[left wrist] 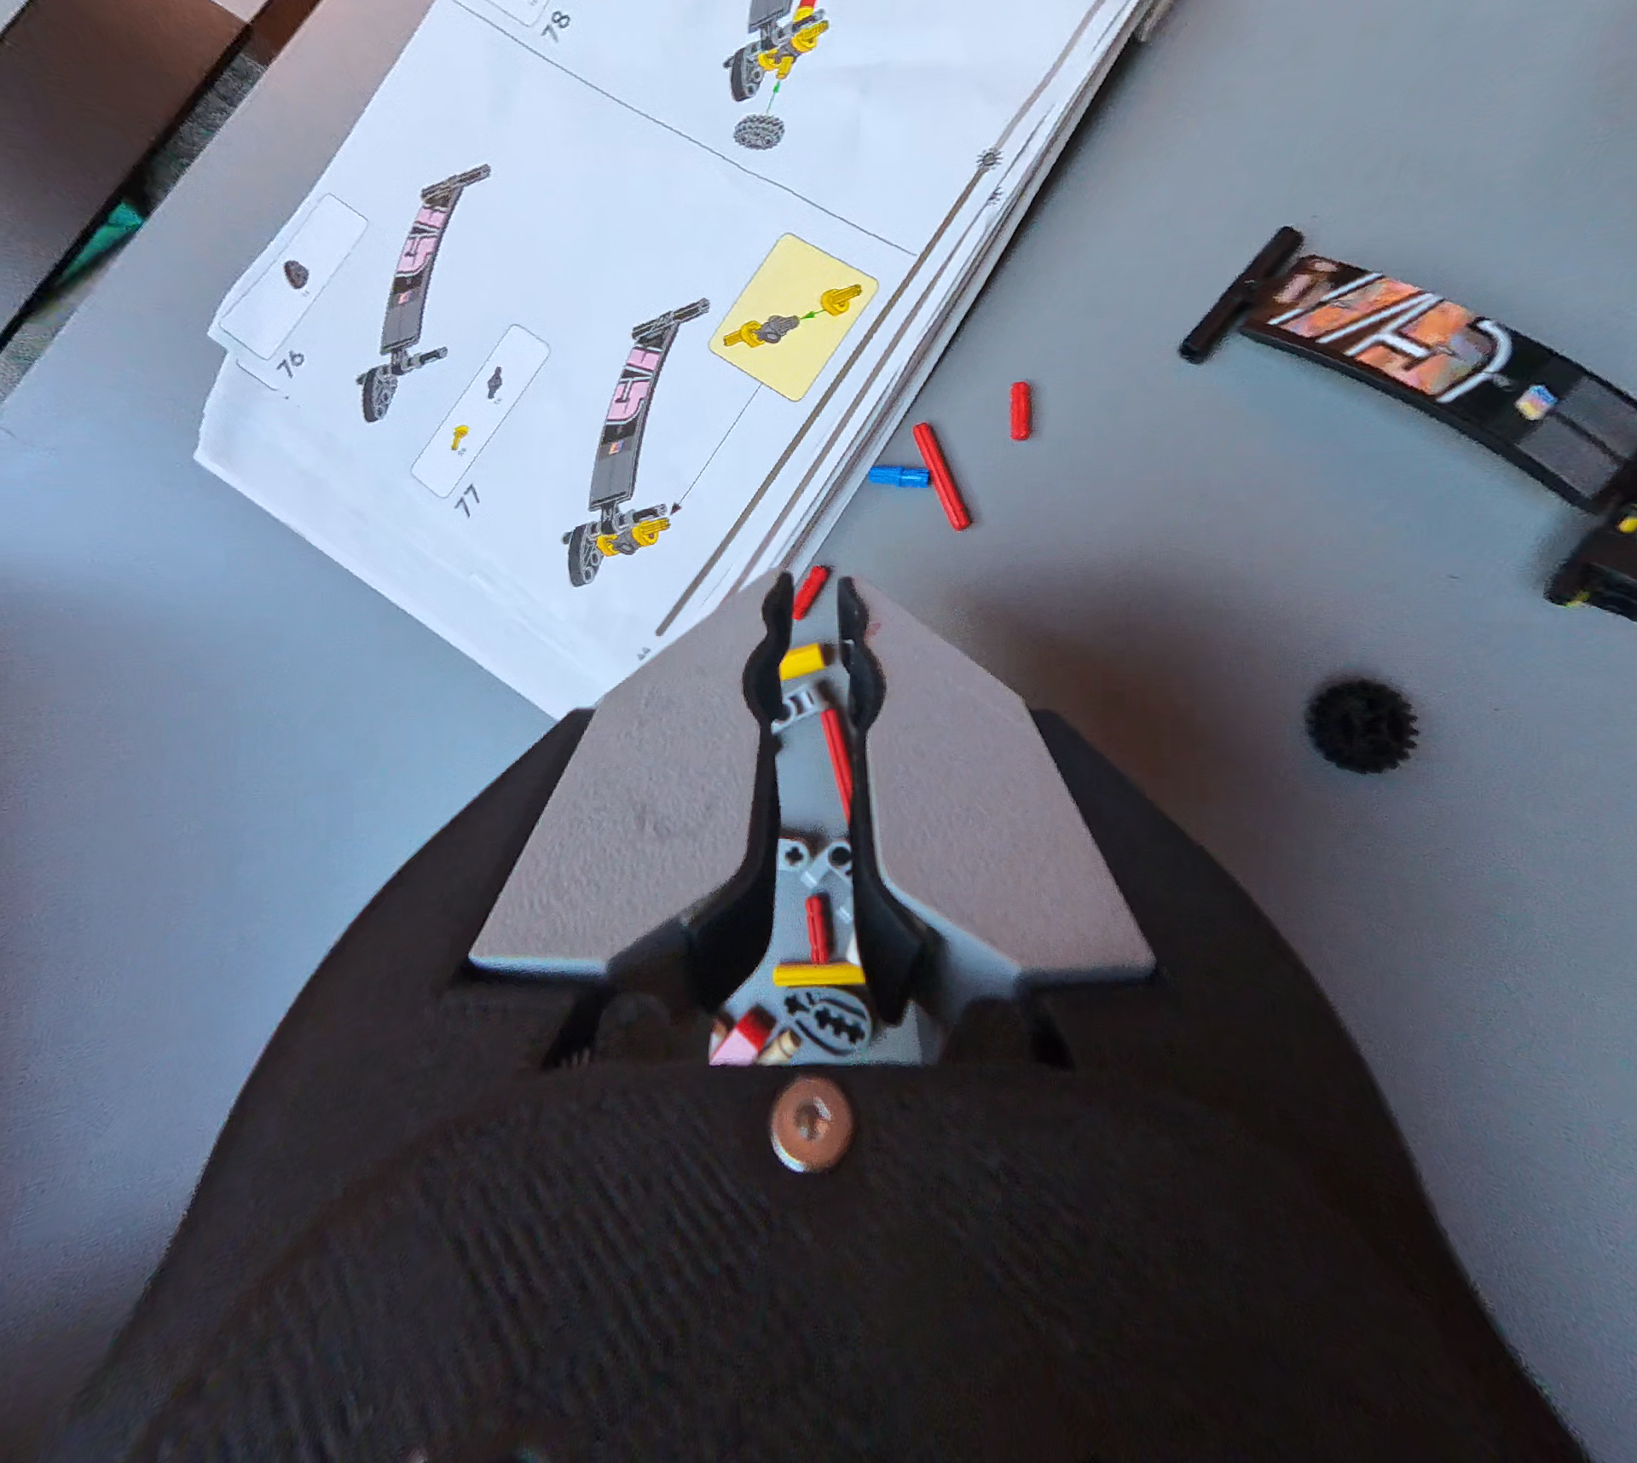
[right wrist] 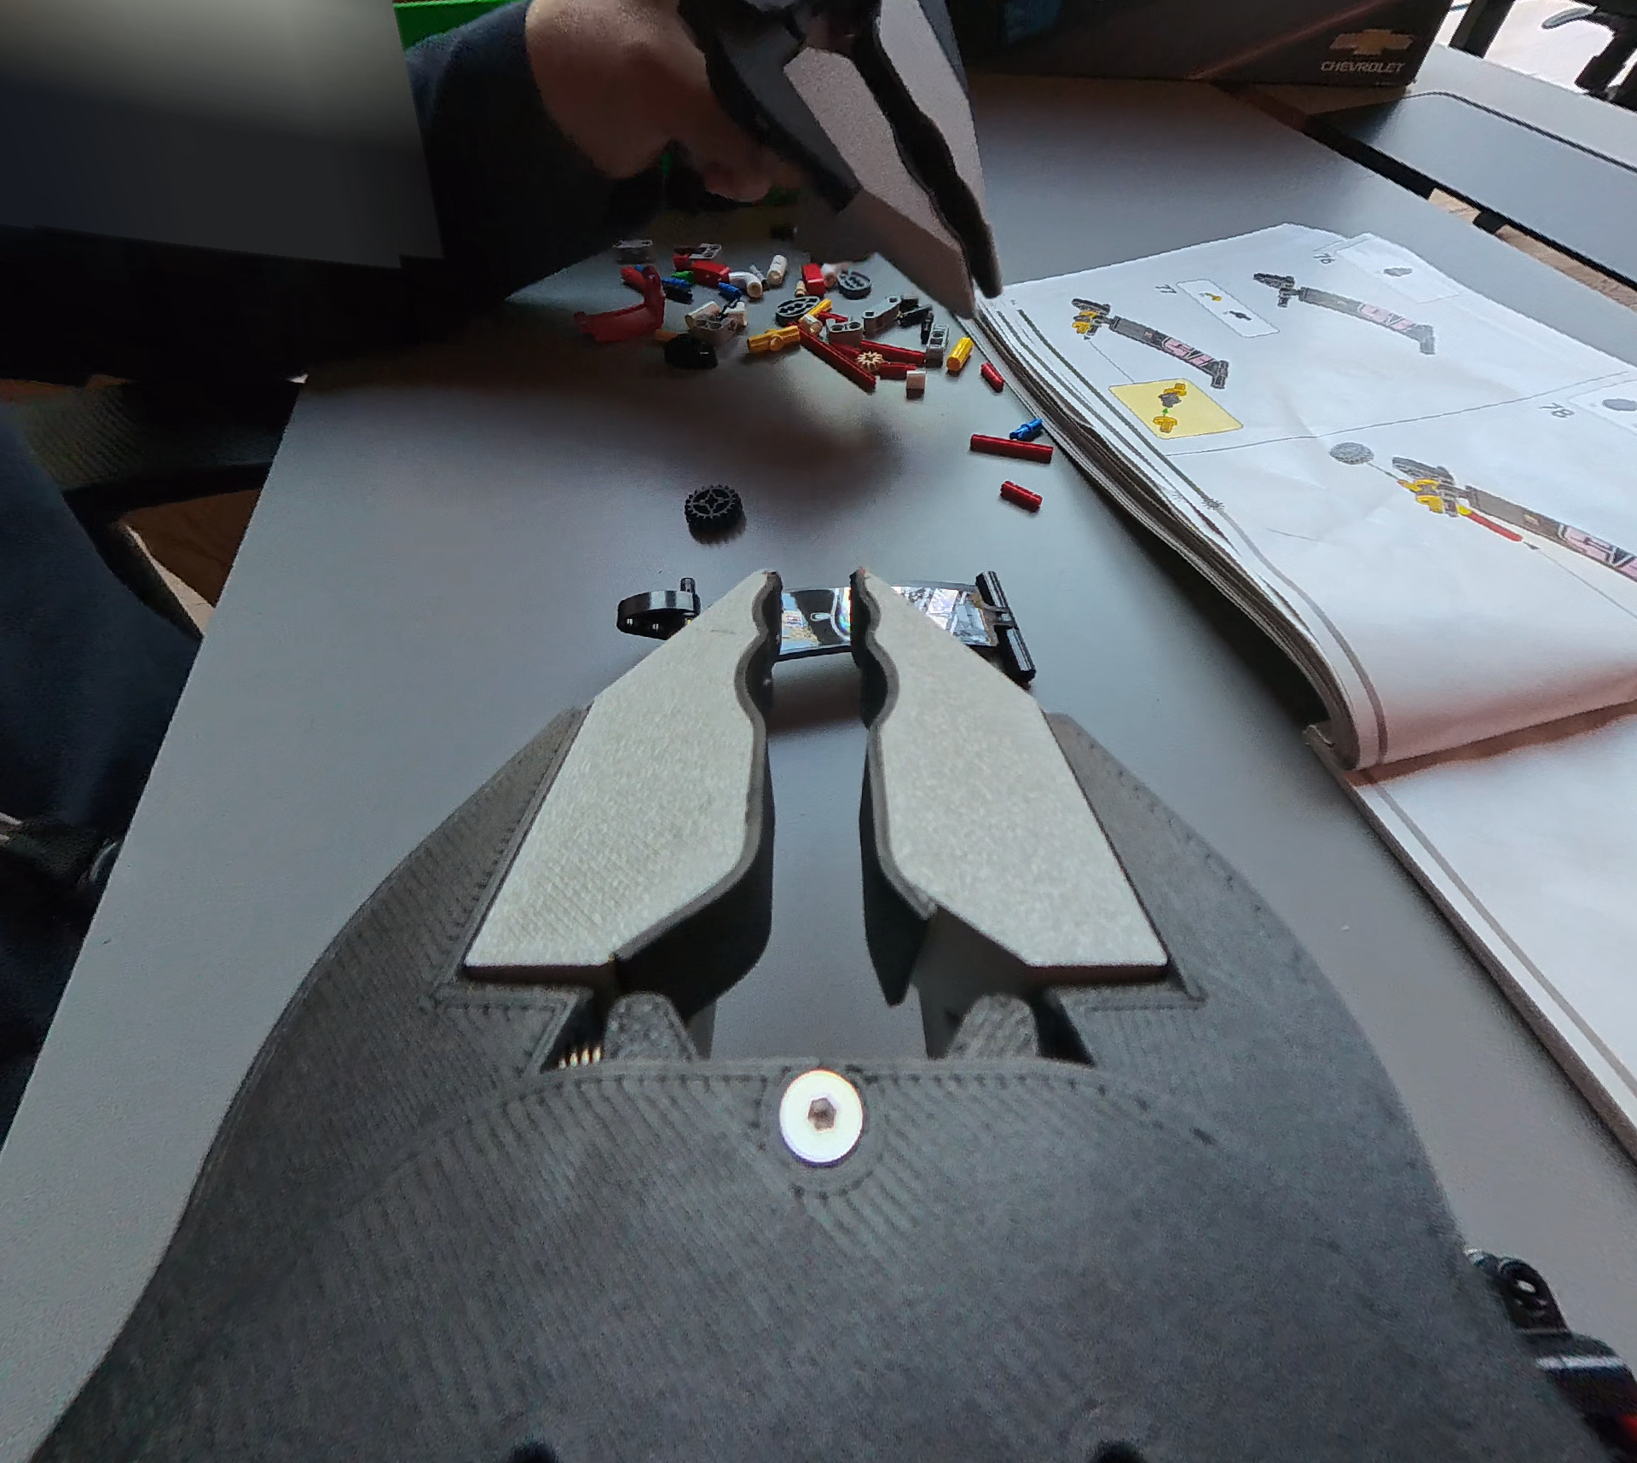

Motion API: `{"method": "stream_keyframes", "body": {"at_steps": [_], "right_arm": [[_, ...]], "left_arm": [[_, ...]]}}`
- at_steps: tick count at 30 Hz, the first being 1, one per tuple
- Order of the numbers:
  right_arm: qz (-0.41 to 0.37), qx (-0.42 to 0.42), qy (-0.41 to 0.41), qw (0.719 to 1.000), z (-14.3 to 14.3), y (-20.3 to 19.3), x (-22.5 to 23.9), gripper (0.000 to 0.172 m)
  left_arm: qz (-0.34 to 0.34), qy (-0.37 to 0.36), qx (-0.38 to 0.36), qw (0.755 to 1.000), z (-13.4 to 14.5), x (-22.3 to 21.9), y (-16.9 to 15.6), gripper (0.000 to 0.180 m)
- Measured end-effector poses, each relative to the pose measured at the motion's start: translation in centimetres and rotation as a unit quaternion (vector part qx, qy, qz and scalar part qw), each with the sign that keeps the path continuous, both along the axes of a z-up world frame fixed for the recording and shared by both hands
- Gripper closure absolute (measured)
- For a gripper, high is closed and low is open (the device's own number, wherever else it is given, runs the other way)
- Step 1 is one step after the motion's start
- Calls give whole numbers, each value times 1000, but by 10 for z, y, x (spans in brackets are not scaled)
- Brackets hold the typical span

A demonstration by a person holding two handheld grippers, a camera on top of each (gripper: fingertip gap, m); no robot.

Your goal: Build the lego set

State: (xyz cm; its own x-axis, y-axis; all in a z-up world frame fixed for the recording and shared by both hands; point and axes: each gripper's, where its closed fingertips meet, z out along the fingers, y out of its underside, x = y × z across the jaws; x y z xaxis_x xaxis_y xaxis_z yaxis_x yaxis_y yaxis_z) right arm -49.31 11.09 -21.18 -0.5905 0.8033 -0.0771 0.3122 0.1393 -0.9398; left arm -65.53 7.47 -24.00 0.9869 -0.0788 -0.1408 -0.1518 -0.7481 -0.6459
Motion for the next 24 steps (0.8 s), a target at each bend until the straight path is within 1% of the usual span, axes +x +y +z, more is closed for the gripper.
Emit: {"method": "stream_keyframes", "body": {"at_steps": [1,3,5,7,9,12,14,19,20,24], "right_arm": [[0,0,0,1000,0,0,0,160],[0,-2,0,1000,0,0,0,160],[1,-4,0,1000,1,0,0,160],[2,-5,-1,1000,1,0,0,160],[4,-5,0,1000,1,-1,1,160],[7,1,4,1000,2,-2,3,160],[9,5,5,1000,2,-4,3,160],[17,7,3,1000,2,-8,4,160],[18,8,5,1000,2,-8,4,160],[16,11,10,1000,4,-7,5,160]], "left_arm": [[-14,-13,-1,1000,4,5,1,177],[-36,-46,22,998,15,21,11,176],[-54,-63,27,996,18,36,22,174],[-64,-53,9,996,10,45,32,173],[-72,-45,-21,996,-5,51,37,172],[-76,-62,-44,994,-20,59,39,169],[-70,-68,-49,994,-24,61,41,166],[-33,-28,-53,998,-30,48,48,165],[-31,-24,-56,998,-32,47,48,166],[-43,-32,-55,997,-34,54,48,179]]}}
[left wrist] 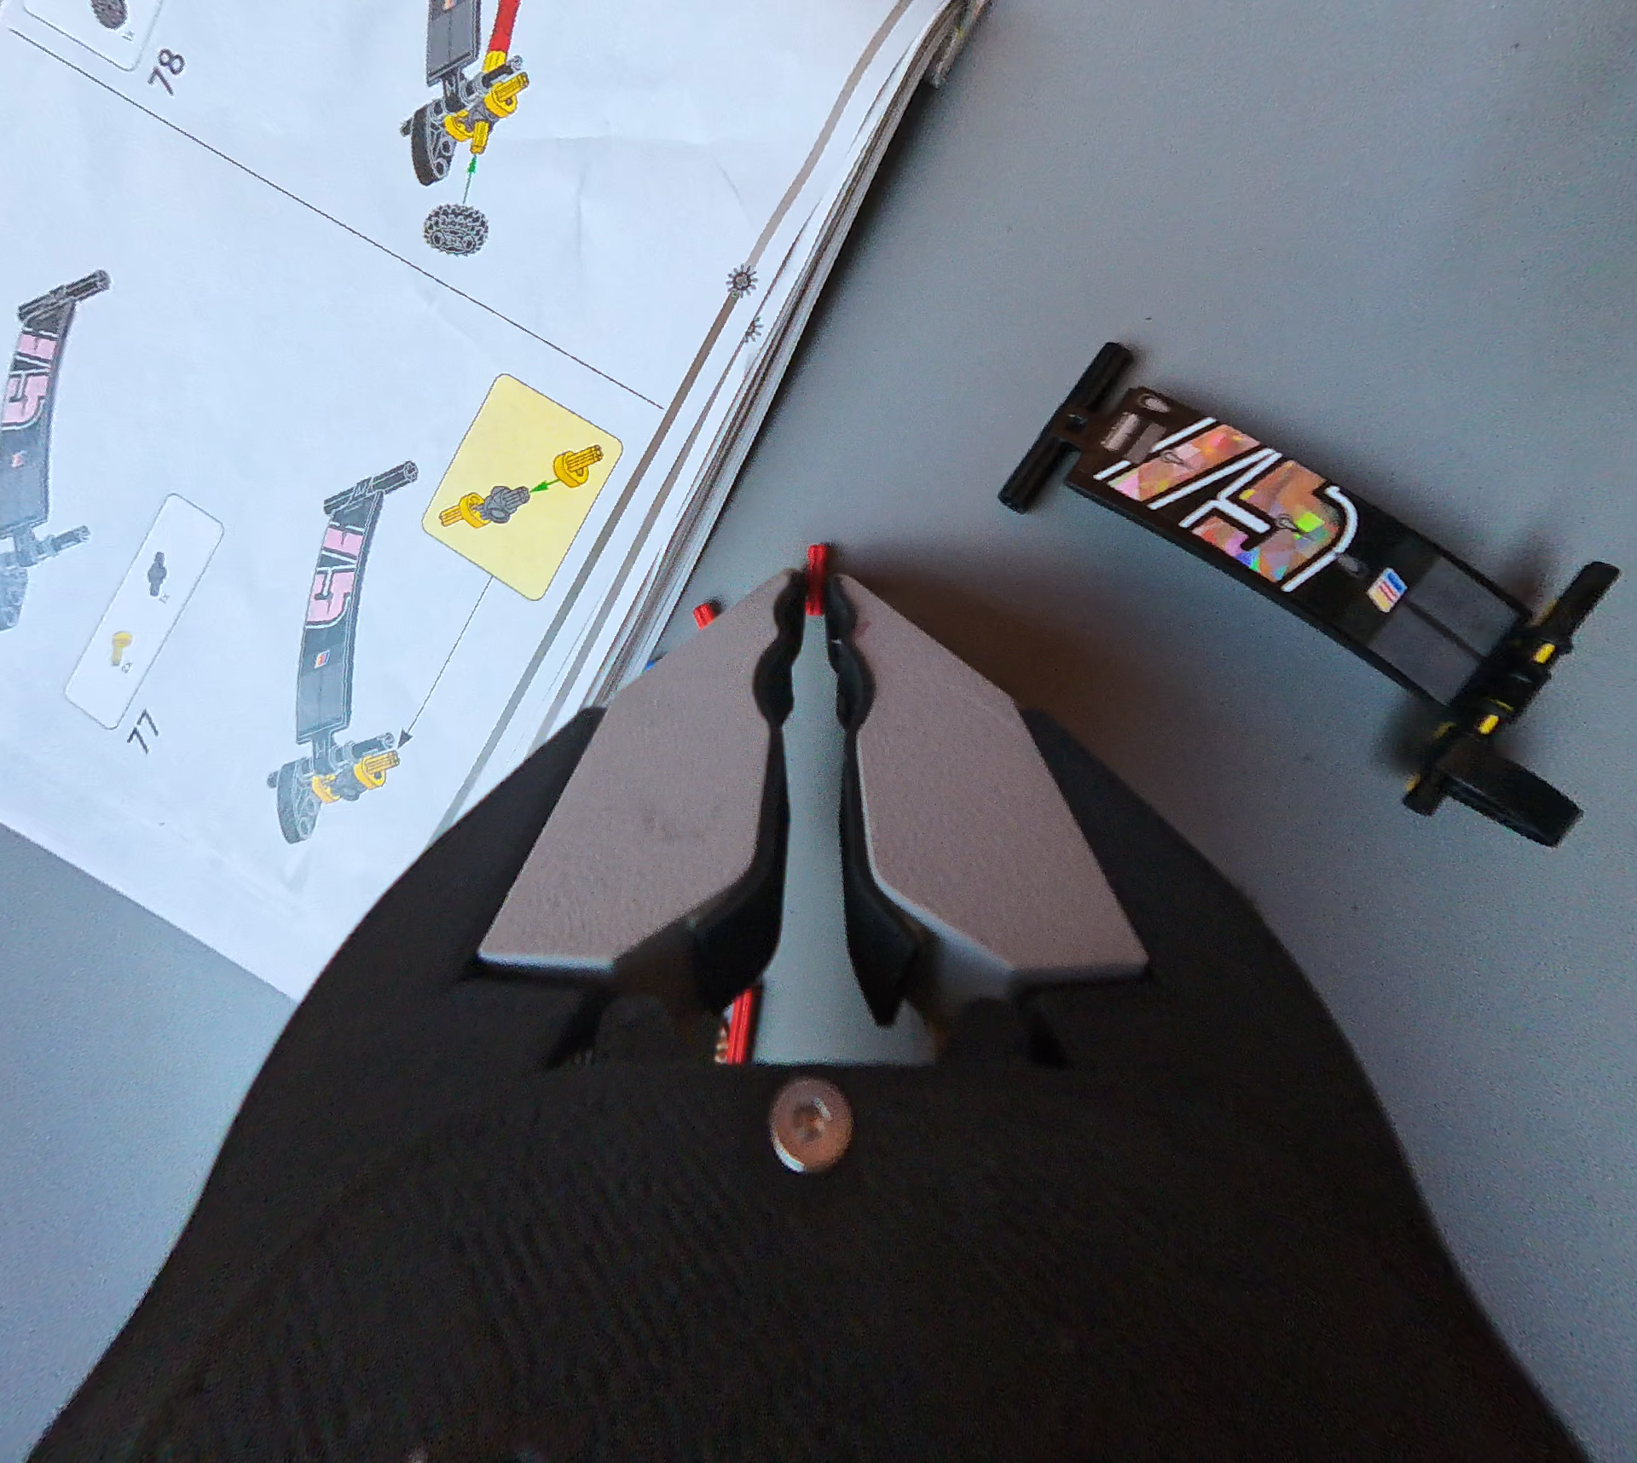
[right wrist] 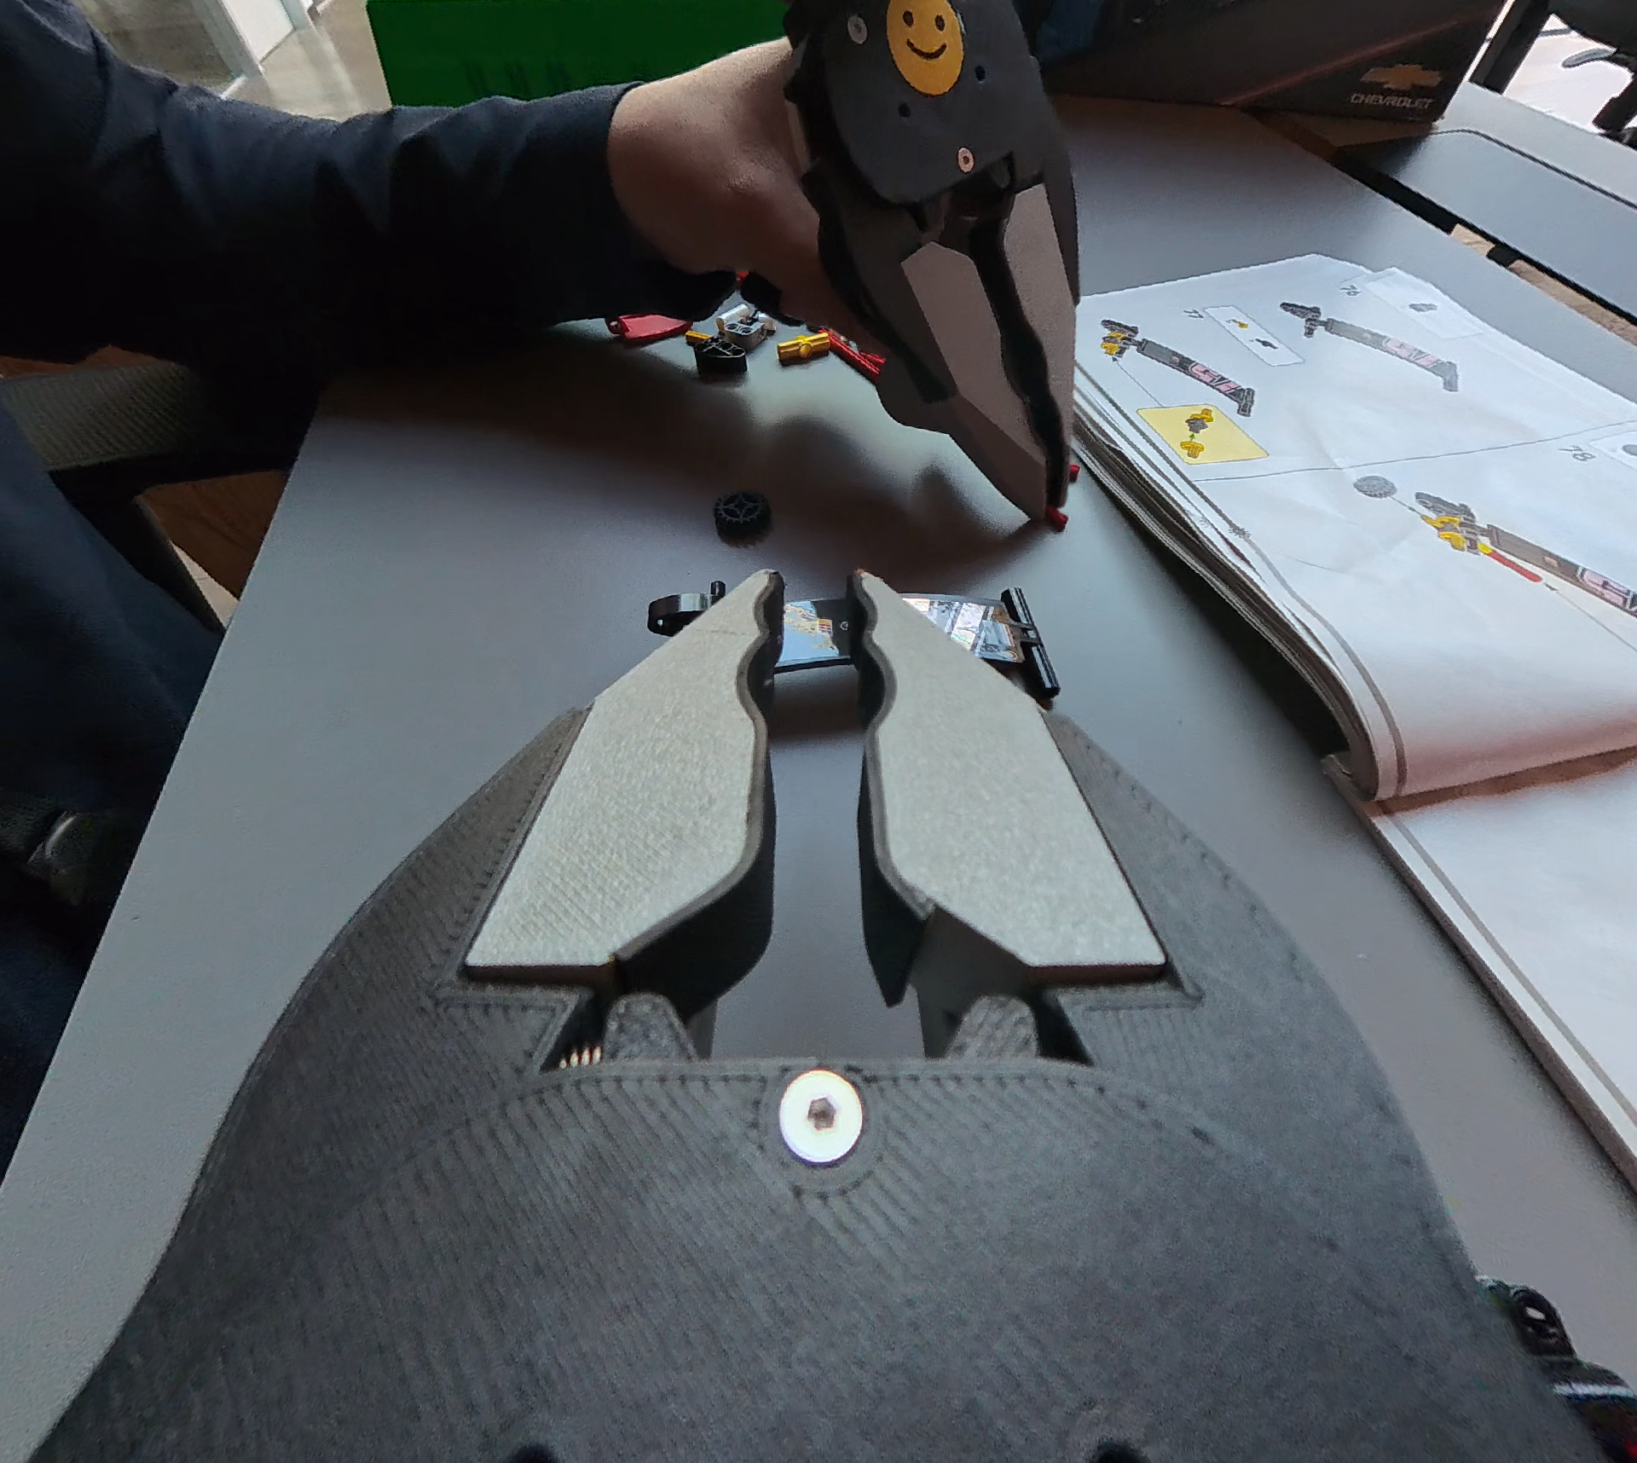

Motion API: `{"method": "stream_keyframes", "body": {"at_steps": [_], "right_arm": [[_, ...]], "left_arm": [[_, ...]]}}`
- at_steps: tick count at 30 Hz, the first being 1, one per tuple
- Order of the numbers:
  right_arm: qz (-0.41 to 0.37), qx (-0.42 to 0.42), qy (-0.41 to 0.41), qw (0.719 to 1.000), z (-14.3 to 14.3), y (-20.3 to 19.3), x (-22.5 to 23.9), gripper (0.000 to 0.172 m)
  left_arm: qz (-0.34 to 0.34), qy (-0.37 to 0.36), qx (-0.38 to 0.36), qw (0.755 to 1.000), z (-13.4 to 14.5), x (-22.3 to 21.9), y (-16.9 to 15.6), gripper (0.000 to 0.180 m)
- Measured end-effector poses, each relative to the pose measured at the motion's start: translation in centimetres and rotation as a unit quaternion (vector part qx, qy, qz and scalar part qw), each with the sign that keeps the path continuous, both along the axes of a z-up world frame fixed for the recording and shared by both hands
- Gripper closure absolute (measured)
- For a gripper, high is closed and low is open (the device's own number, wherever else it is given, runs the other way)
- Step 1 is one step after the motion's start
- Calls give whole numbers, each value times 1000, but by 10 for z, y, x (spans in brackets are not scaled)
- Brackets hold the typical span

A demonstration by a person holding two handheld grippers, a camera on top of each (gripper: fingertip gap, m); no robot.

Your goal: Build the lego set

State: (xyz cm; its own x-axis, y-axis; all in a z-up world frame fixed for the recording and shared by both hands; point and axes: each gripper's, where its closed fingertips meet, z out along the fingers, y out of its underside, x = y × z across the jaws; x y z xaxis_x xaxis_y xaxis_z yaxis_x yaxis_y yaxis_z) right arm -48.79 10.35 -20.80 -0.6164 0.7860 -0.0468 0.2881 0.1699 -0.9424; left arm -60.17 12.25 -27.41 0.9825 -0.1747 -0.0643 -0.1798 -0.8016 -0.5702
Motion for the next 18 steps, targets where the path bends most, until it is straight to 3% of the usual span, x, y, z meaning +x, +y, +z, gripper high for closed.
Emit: {"method": "stream_keyframes", "body": {"at_steps": [4,11,18], "right_arm": [[-5,-4,-3,1000,-1,2,-1,160],[-19,-5,0,1000,0,8,-2,161],[-23,-5,-5,1000,-2,10,-3,161]], "left_arm": [[-10,4,-11,1000,0,5,-6,179],[-77,-82,-33,993,0,54,-25,179],[-111,-52,-38,992,3,57,-35,175]]}}
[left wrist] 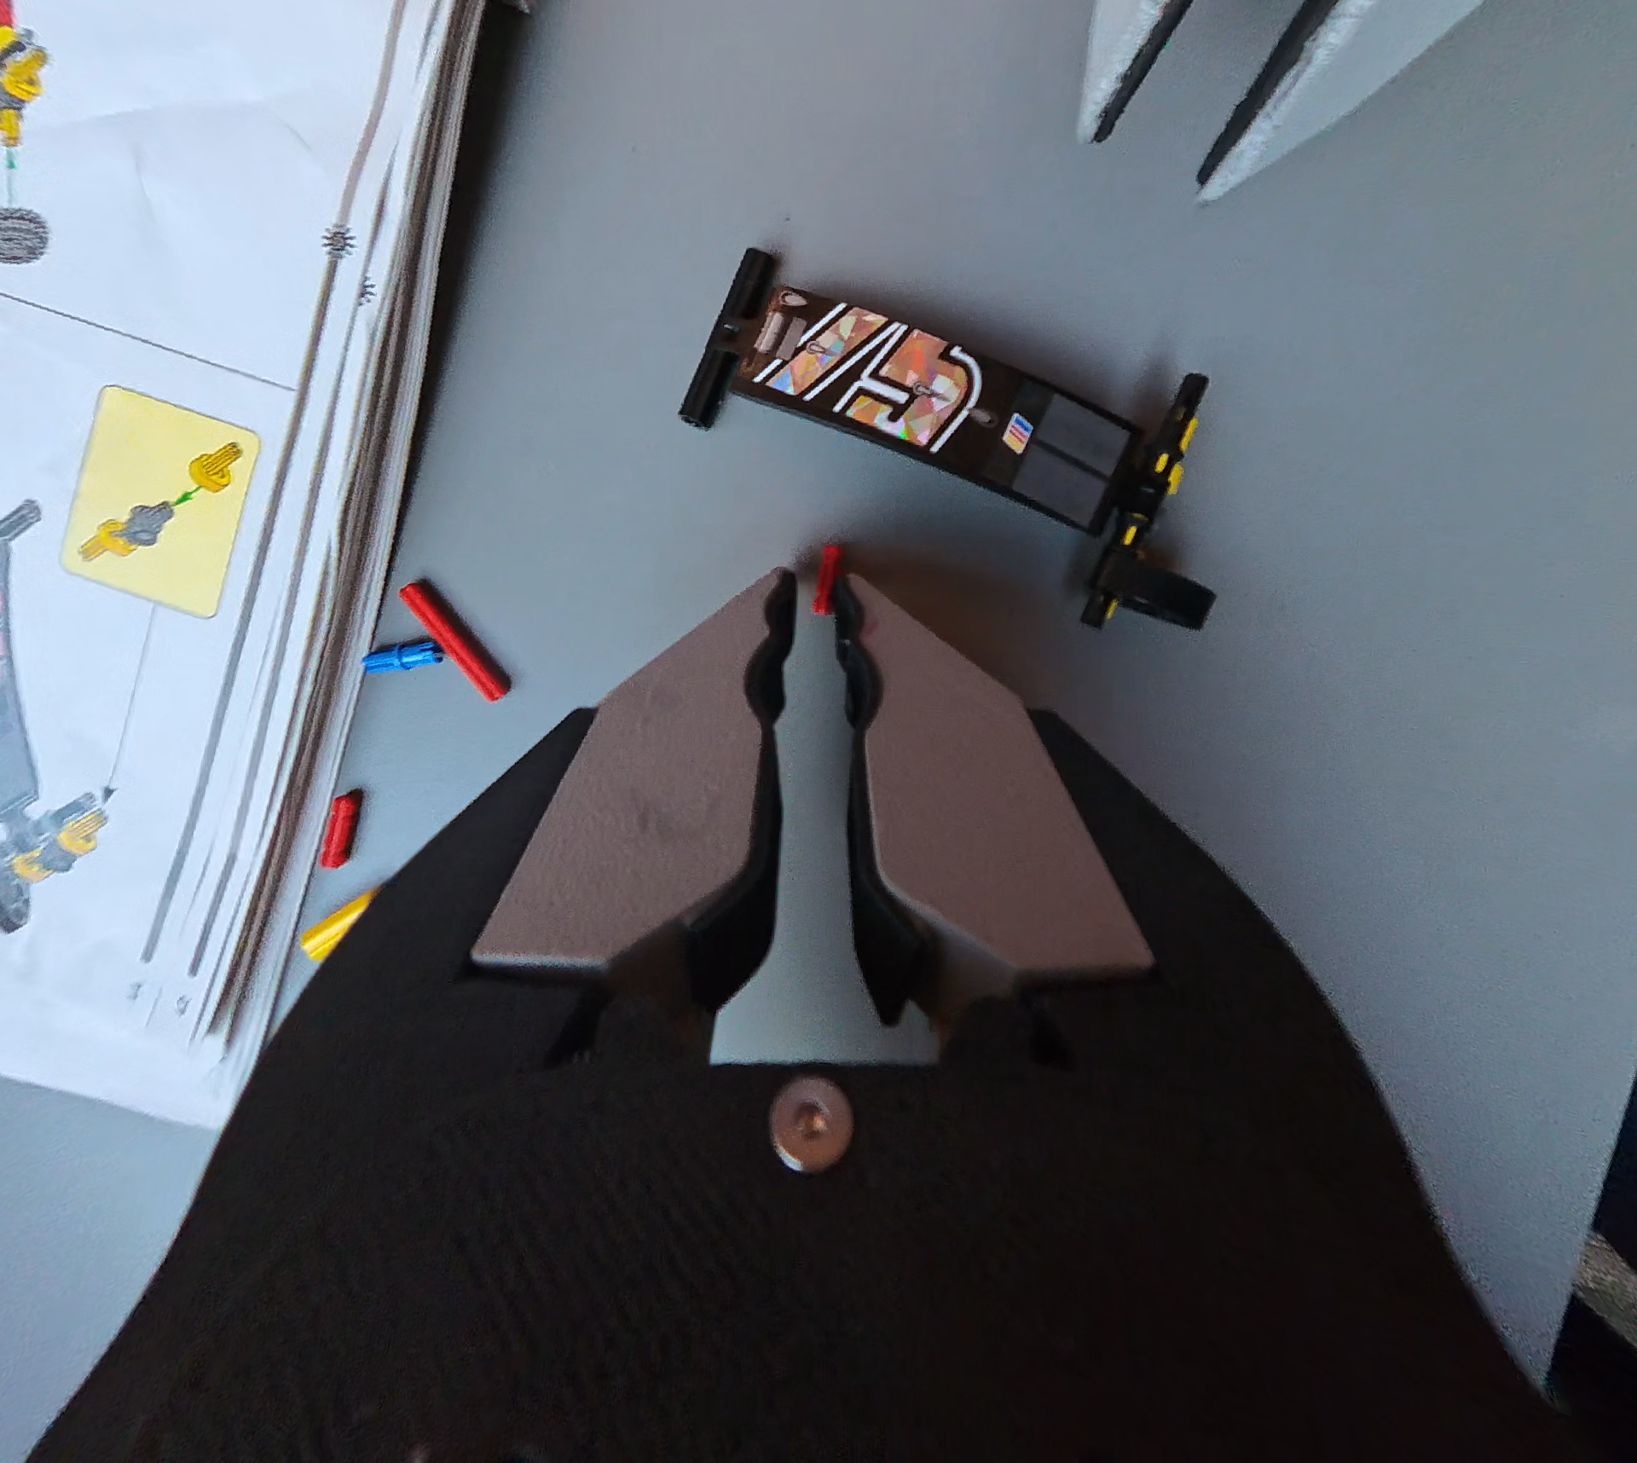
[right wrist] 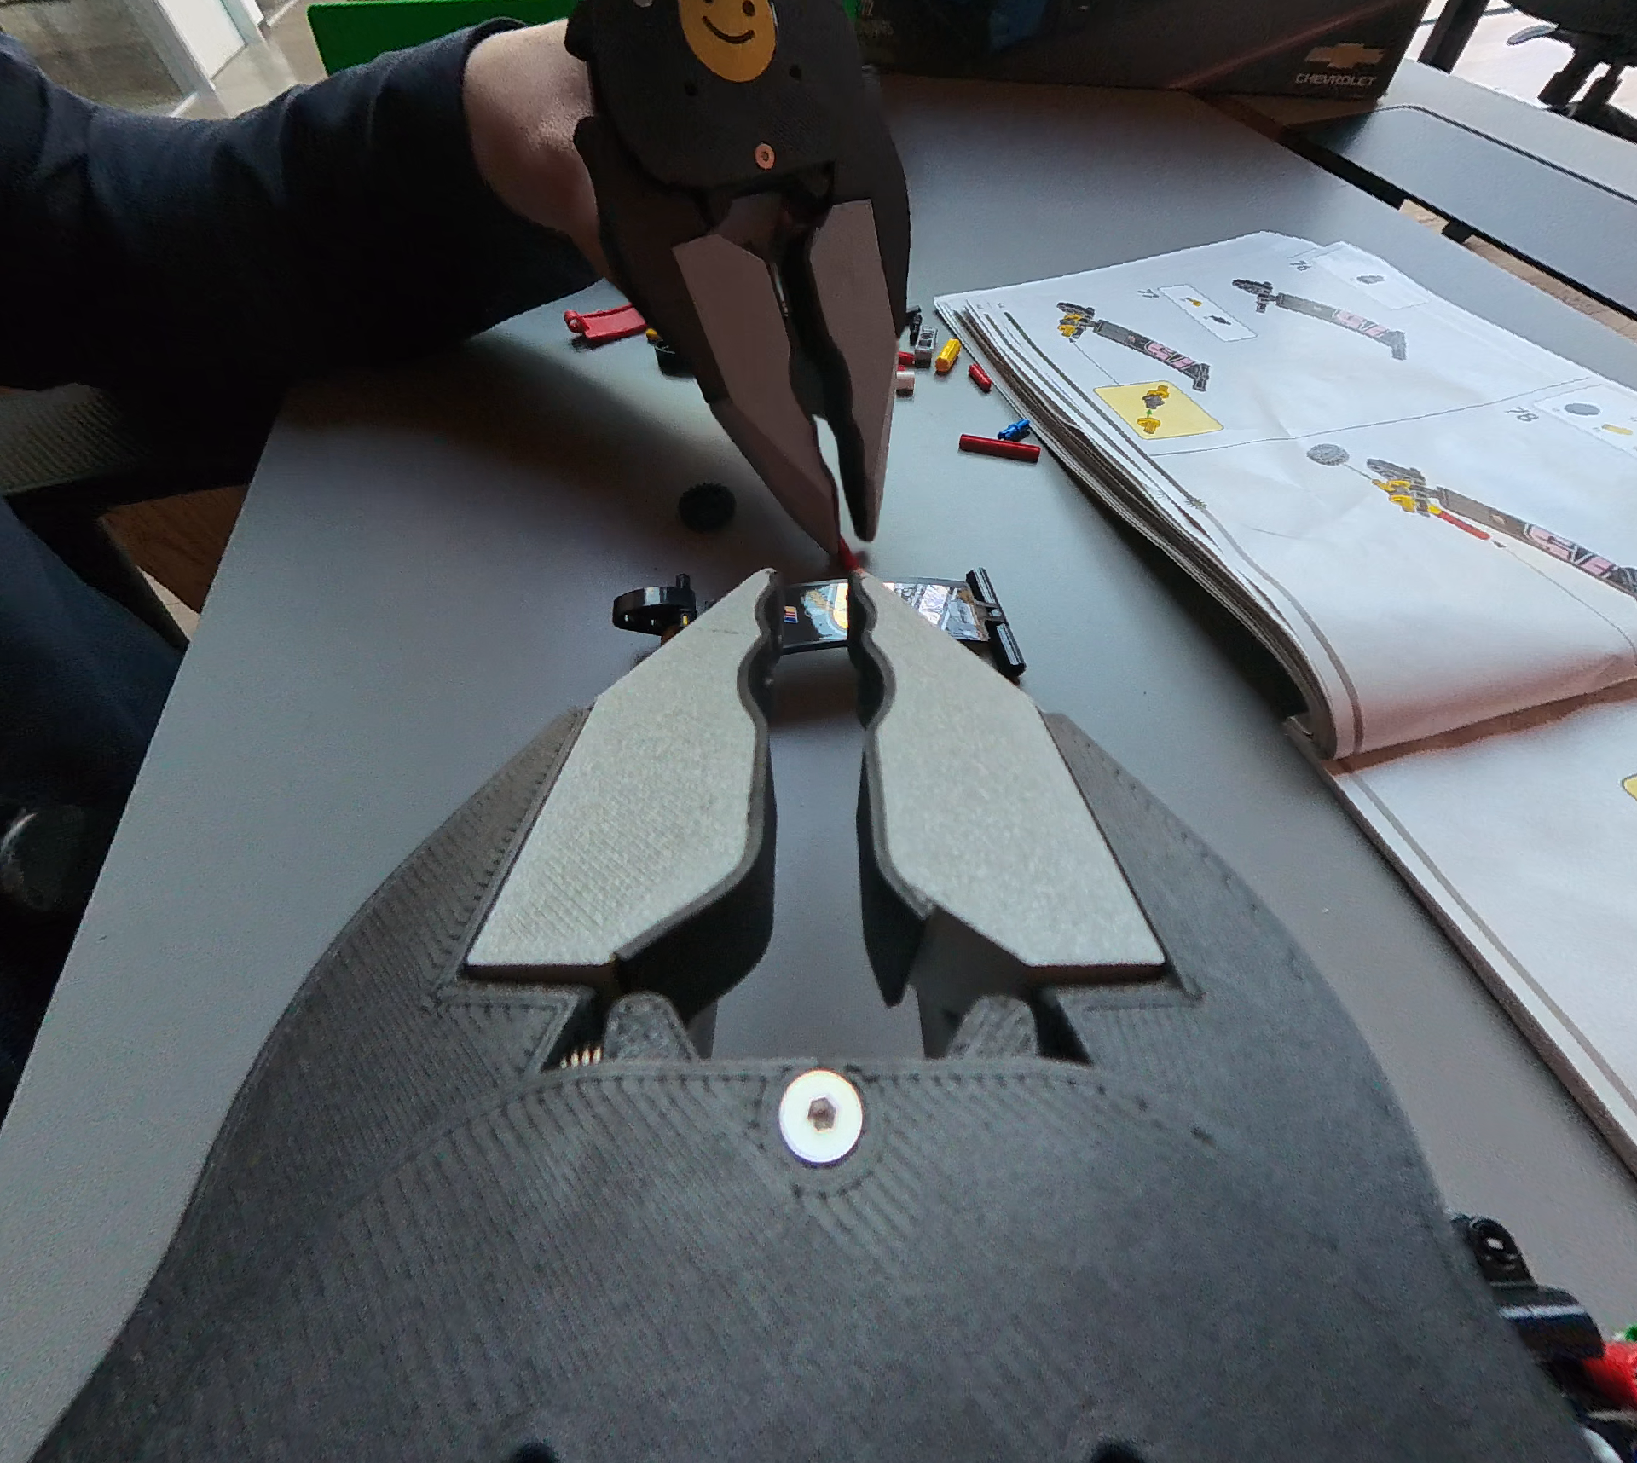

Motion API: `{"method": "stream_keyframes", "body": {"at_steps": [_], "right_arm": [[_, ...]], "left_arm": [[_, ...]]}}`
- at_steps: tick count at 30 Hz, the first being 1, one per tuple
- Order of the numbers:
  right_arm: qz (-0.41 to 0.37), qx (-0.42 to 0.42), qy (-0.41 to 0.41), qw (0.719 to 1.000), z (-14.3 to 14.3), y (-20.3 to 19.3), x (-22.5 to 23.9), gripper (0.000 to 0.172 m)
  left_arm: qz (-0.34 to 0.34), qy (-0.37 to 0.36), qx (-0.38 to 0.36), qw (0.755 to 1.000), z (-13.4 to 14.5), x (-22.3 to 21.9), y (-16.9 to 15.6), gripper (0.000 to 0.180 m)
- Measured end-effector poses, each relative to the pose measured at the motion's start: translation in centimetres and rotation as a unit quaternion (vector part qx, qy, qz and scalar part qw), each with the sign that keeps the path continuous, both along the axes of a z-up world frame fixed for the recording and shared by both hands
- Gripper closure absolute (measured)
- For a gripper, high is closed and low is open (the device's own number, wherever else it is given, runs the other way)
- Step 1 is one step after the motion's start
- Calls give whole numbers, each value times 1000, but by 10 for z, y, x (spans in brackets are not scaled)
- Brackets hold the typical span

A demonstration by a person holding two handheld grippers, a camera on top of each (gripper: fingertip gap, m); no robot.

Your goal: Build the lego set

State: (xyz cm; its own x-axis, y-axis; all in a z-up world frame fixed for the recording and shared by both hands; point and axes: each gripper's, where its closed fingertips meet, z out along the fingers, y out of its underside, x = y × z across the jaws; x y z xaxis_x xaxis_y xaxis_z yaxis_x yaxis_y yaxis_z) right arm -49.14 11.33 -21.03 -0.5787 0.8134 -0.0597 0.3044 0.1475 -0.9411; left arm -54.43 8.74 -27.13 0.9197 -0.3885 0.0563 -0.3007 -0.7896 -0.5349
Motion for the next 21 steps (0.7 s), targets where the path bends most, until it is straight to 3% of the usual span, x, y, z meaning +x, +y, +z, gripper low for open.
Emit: {"method": "stream_keyframes", "body": {"at_steps": [8,13,21], "right_arm": [[0,-6,1,1000,2,3,0,161],[3,-9,-3,1000,1,2,0,161],[9,-7,-3,1000,1,-2,2,161]], "left_arm": [[52,6,97,994,42,-50,0,174],[148,84,74,983,29,-108,-5,175],[153,86,68,982,17,-112,-3,172]]}}
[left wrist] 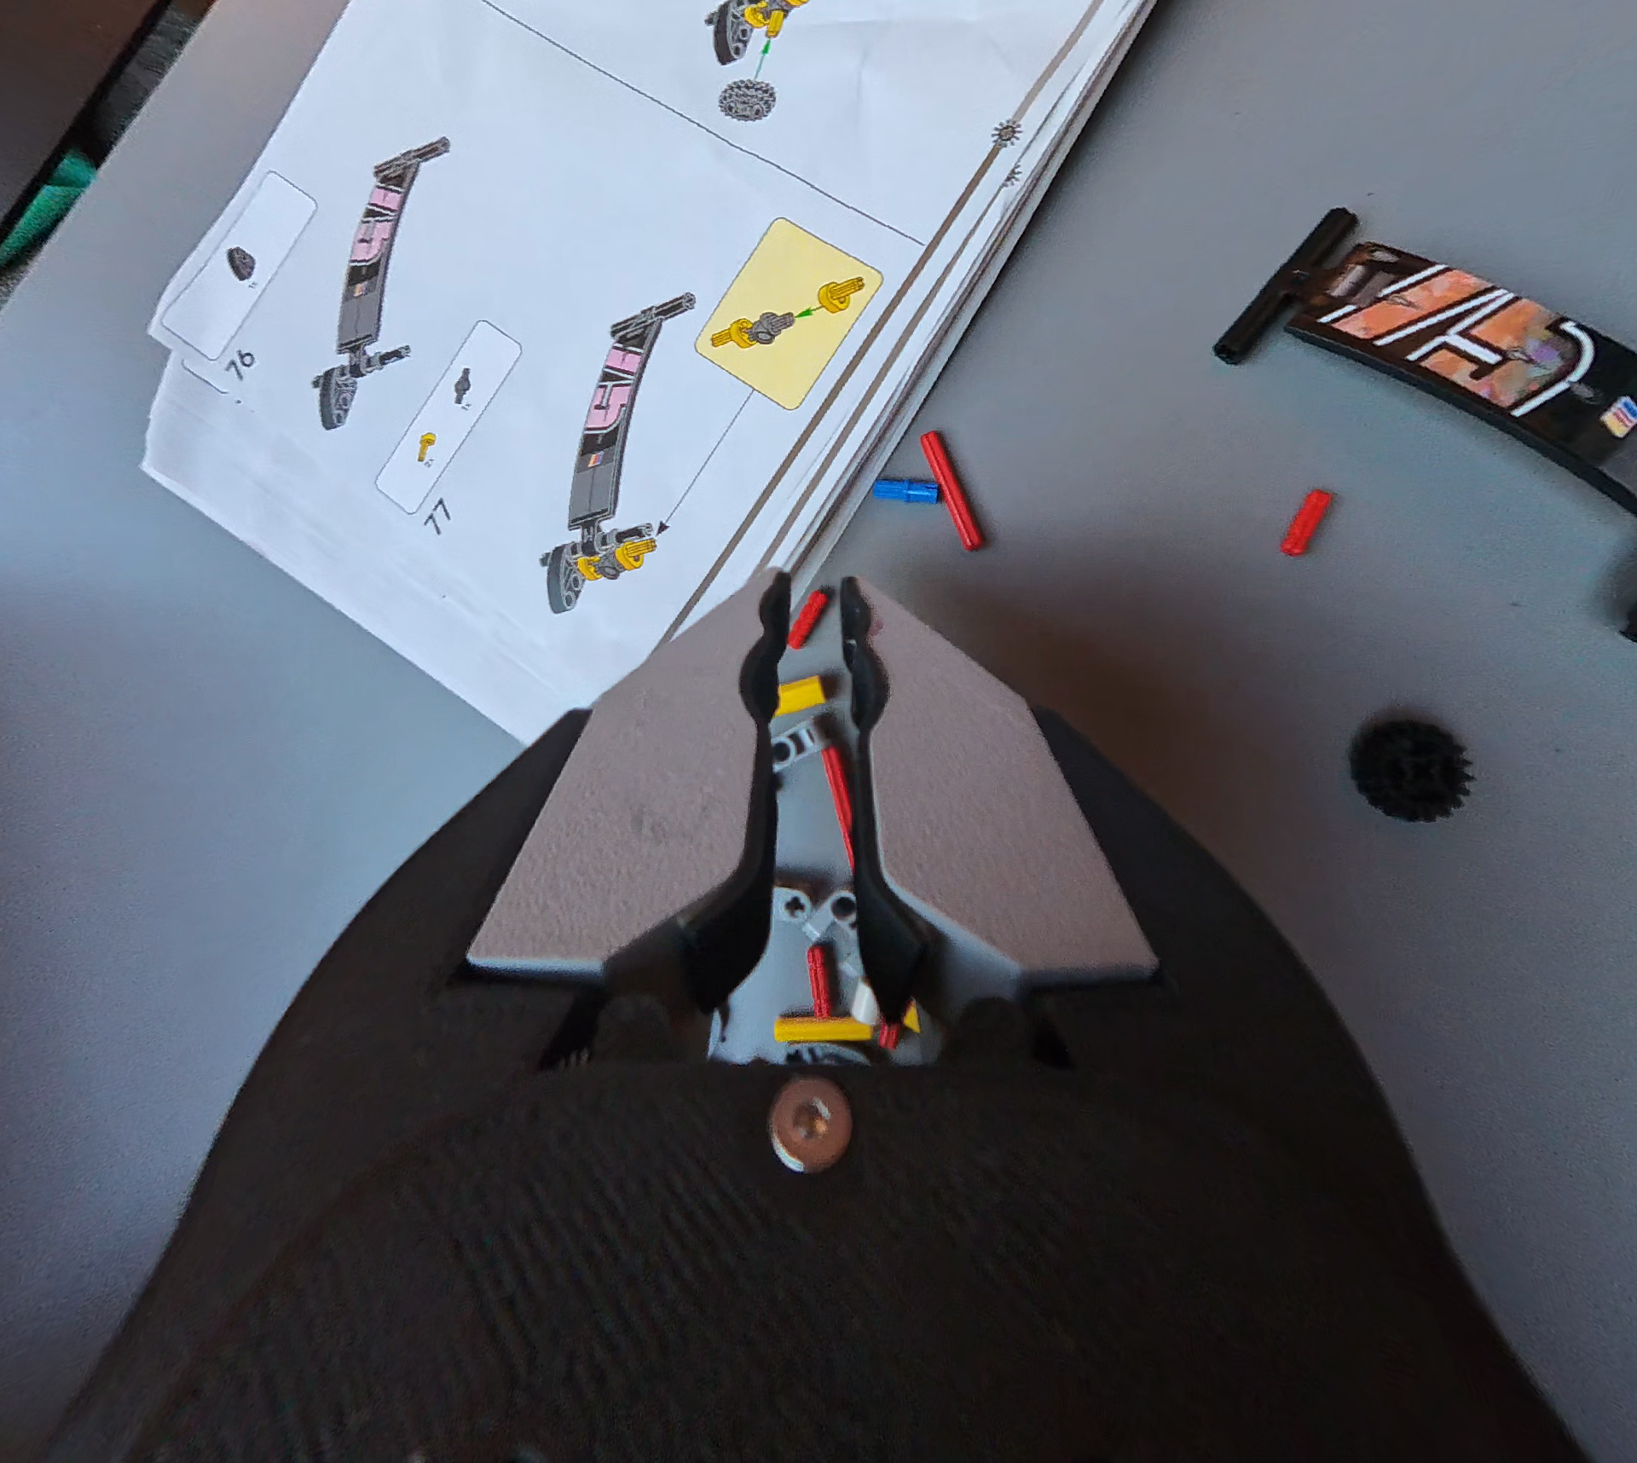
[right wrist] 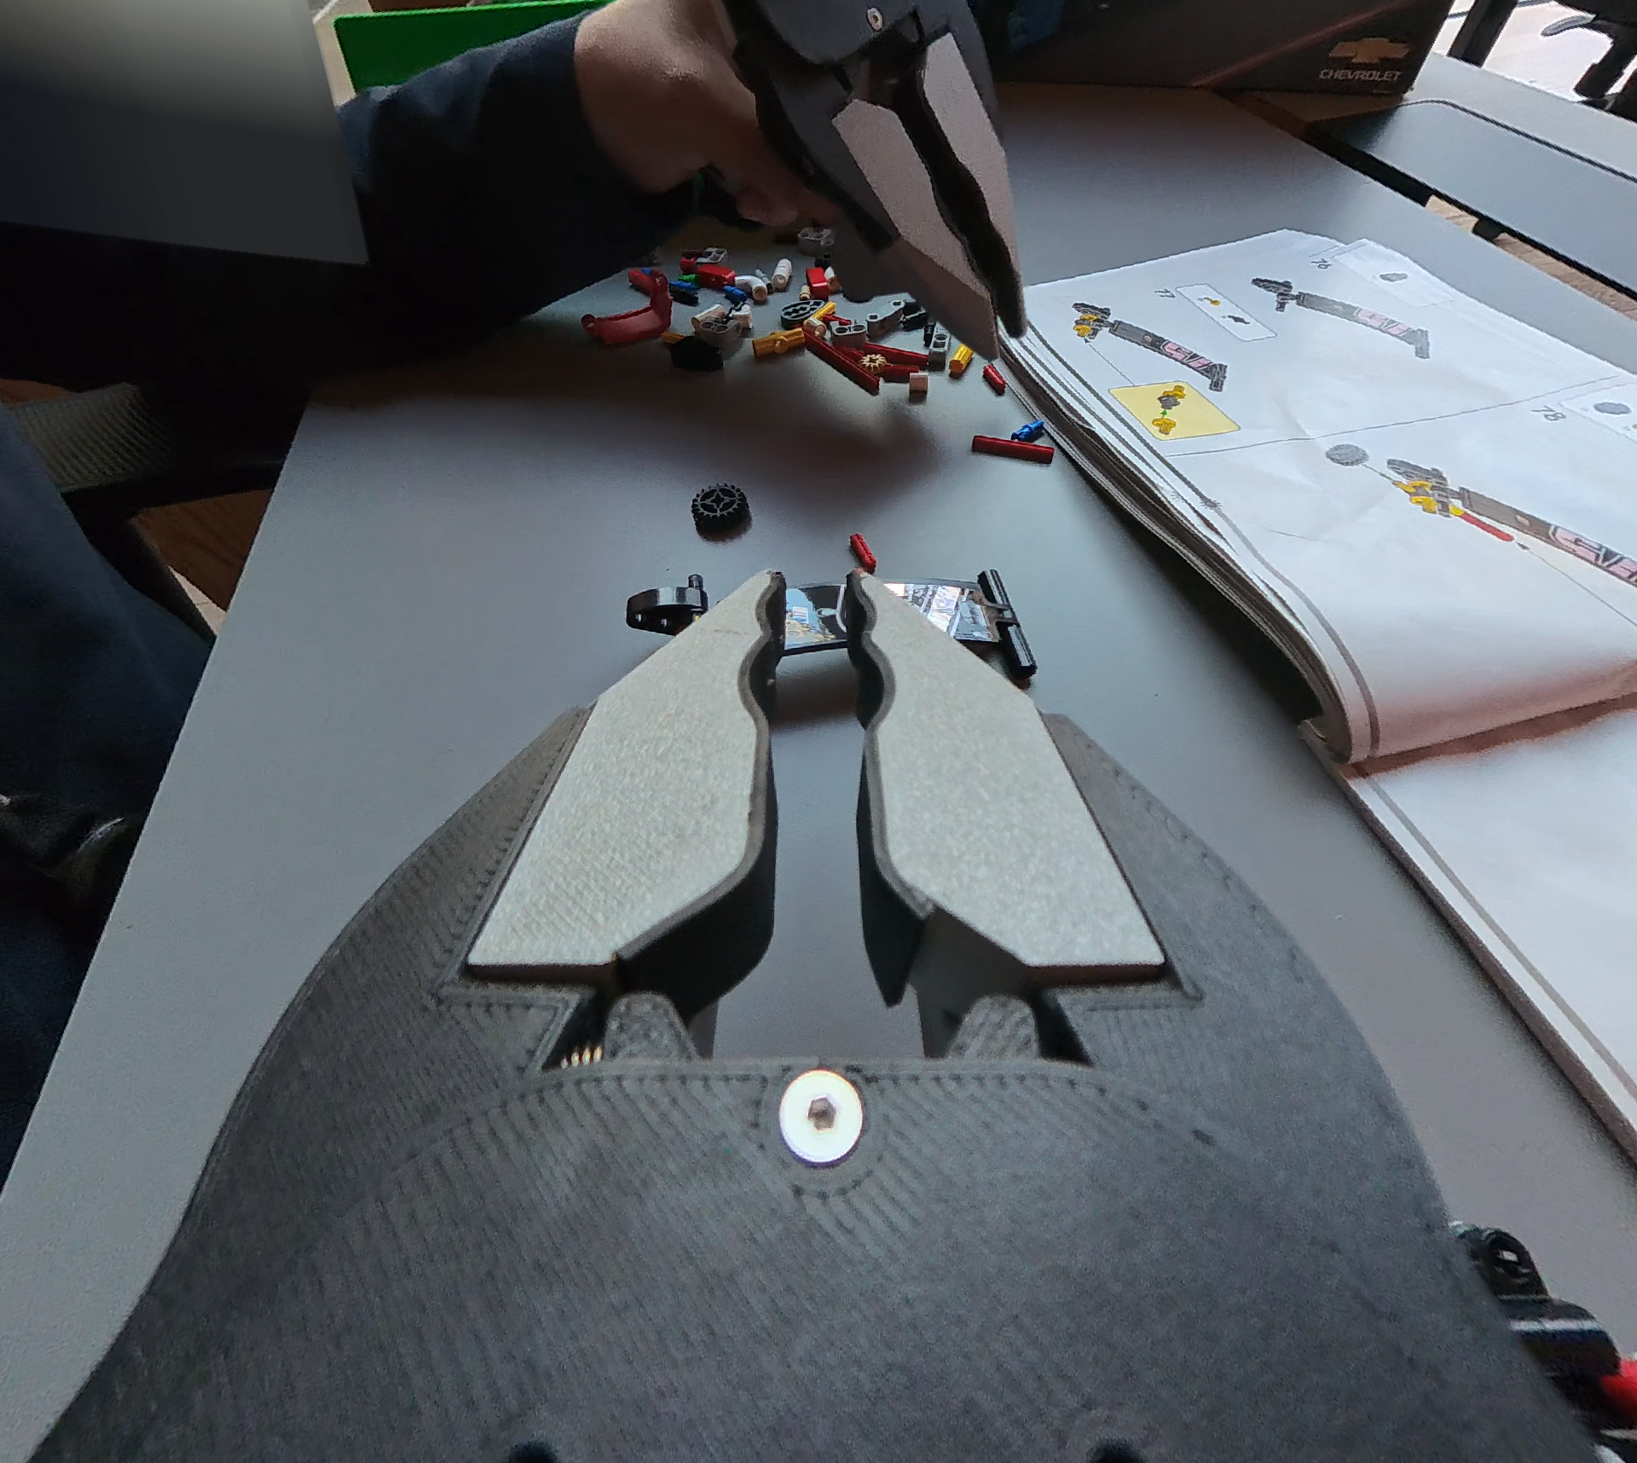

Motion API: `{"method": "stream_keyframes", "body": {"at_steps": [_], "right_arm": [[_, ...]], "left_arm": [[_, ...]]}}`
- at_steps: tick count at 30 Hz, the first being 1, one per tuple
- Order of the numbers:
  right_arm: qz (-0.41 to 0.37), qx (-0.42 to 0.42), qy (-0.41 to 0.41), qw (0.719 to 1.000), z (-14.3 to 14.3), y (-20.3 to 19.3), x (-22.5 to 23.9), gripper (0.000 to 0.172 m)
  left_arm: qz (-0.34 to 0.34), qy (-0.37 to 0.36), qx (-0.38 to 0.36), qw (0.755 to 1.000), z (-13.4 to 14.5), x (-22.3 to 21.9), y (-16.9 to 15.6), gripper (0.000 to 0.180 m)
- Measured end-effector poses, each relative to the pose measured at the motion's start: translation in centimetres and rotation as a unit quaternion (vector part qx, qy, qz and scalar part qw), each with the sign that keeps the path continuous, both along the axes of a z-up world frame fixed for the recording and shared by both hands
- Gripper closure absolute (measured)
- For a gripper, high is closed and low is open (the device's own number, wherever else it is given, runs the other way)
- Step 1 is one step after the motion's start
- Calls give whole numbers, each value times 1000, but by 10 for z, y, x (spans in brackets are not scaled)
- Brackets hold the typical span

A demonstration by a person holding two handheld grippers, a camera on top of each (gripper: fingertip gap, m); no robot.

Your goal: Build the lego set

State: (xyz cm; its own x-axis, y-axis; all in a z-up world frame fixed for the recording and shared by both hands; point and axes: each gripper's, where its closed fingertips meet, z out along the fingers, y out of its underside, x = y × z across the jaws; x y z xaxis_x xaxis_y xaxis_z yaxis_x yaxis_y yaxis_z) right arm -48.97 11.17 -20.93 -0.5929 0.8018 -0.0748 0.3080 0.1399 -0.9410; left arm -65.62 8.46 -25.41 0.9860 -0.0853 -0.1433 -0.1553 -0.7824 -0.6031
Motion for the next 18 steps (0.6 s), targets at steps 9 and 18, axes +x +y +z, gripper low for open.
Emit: {"method": "stream_keyframes", "body": {"at_steps": [9,18], "right_arm": [[-1,0,3,1000,2,0,1,161],[1,0,2,1000,1,0,1,162]], "left_arm": [[-1,25,-20,1000,-8,-1,-1,171],[5,34,-23,999,-9,-5,-3,171]]}}
